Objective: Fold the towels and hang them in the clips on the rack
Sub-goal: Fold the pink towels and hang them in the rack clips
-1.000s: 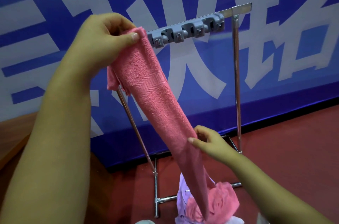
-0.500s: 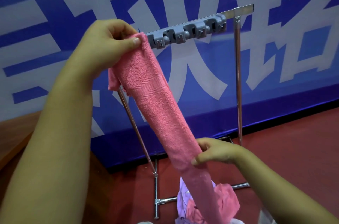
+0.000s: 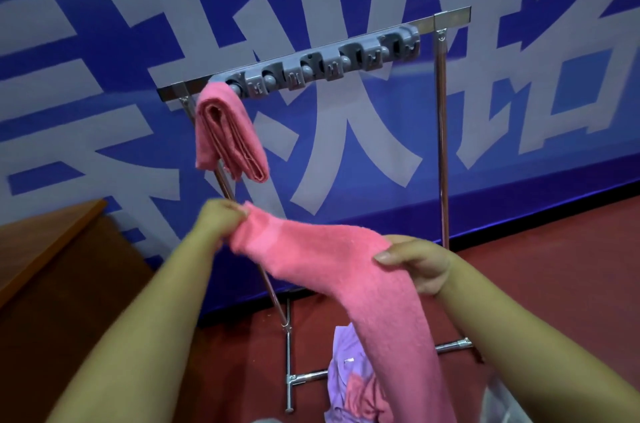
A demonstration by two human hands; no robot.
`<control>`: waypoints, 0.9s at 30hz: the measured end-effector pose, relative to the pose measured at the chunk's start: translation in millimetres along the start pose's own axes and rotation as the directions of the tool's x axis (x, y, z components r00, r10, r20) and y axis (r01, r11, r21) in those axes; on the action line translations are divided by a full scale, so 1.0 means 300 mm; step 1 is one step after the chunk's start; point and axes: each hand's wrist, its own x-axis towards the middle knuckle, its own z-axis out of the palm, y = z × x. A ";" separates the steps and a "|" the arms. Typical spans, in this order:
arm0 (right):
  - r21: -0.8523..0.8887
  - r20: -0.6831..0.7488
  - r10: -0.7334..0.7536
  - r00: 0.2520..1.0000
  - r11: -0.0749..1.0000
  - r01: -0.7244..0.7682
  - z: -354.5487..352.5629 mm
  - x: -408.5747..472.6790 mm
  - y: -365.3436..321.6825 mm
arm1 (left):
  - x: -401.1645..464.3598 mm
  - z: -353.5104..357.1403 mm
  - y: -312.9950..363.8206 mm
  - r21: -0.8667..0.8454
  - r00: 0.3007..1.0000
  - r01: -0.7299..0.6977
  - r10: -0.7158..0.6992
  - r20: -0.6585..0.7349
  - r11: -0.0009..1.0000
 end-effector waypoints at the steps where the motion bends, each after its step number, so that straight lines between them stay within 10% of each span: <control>1: -0.002 -0.029 -0.016 0.999 1.000 0.016 0.019 0.006 -0.015 | -0.027 0.052 -0.053 -0.010 0.997 0.061 -0.061 0.053 0.998; 8: 0.228 -0.114 0.001 0.993 0.973 0.025 0.128 0.056 -0.094 | -0.320 0.352 -0.212 -0.309 0.863 0.375 -0.207 0.461 0.874; 14: 0.417 -0.208 -0.097 0.973 0.892 0.178 0.164 0.063 -0.121 | -0.527 0.215 -0.040 -0.845 0.956 0.119 0.171 0.240 0.522; 17: 0.395 -0.197 -0.146 0.970 0.893 0.214 0.178 0.063 -0.129 | -0.557 0.142 0.019 -0.846 0.872 -0.006 0.417 0.256 0.533; 27: 0.277 -0.164 -0.105 0.981 0.950 0.148 0.178 0.056 -0.154 | -0.542 0.092 0.093 -0.668 0.829 -0.040 0.398 0.392 0.743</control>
